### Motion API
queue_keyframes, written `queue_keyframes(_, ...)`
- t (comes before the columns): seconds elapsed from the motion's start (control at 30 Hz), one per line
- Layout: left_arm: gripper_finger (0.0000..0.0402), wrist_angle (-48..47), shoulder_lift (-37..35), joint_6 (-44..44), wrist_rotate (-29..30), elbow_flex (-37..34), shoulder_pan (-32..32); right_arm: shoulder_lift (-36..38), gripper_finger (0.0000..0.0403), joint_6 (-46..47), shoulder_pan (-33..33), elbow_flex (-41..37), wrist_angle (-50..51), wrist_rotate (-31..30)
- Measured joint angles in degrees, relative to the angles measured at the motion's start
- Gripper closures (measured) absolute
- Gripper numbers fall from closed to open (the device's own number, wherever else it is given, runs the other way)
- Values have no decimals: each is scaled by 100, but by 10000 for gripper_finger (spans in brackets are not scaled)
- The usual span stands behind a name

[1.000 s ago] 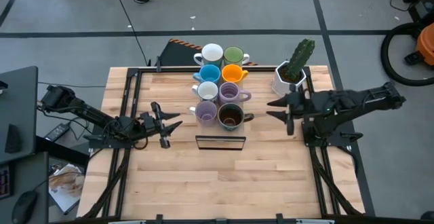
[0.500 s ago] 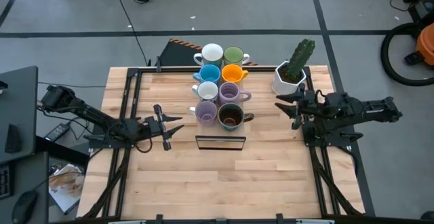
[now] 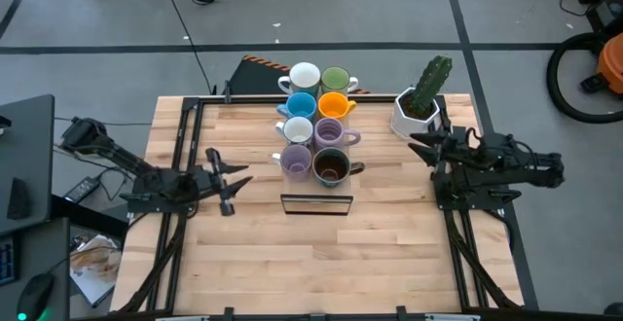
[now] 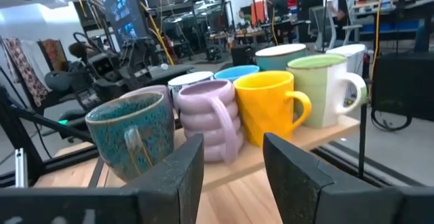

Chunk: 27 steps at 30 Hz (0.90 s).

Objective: Place coffee mugs
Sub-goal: Return to Home Position

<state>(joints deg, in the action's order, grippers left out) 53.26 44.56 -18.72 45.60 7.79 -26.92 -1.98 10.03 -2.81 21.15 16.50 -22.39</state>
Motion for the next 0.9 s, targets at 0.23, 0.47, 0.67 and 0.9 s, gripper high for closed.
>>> queue_keyframes(0.23,260,-959,-1122,101,-707,0,-413,188,245,-5,0,-4,331,43)
queue_keyframes(0.47,260,-1704,-1890,314,-1479,-2,-264,188,245,-108,0,-15,409,508)
queue_keyframes(0.67,260,-1761,-2308,-85,-1191,-3,76,188,245,64,0,-428,-202,246)
queue_keyframes(0.9,260,-2185,-2326,-139,160,-4,162,184,245,-34,-2,-1106,-1154,629)
